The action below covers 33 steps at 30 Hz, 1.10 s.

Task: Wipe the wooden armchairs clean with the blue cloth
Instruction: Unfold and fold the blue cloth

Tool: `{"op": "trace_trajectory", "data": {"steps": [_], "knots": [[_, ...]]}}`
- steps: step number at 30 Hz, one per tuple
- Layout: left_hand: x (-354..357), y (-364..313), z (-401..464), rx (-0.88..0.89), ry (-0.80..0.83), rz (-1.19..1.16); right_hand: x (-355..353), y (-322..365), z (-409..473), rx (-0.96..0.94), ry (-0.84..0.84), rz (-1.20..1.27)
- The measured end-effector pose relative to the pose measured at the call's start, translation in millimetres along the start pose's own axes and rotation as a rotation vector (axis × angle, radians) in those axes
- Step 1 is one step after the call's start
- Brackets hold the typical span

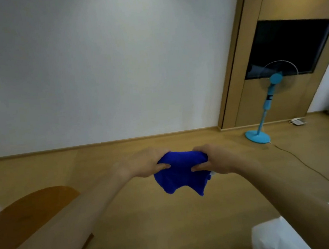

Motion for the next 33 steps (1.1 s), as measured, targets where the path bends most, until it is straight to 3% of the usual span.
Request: {"op": "trace_trajectory", "data": {"steps": [9,17,25,33], "knots": [[-14,24,158,0.150,0.101,0.055,-49,-109,80,0.114,-0.070,0.035],[-44,118,268,0.002,0.024,0.078,-84,-171,242,-0.012,-0.004,0.021],[-103,240,253,-0.331,-0.103,0.030,-92,-101,416,-0.327,0.124,-0.002],[-165,375,179,-0.539,-0.203,0.067,-51,27,550,-0.566,0.175,0.021]]}}
Point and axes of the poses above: each hand's wrist, its own z-axis towards the middle knuckle, its own x-axis out of the palm, y = z × x, the point moved 6 cm from there along z, towards the middle knuckle, and after that the axes turned 2 degrees about -z, right-handed, at the moved point
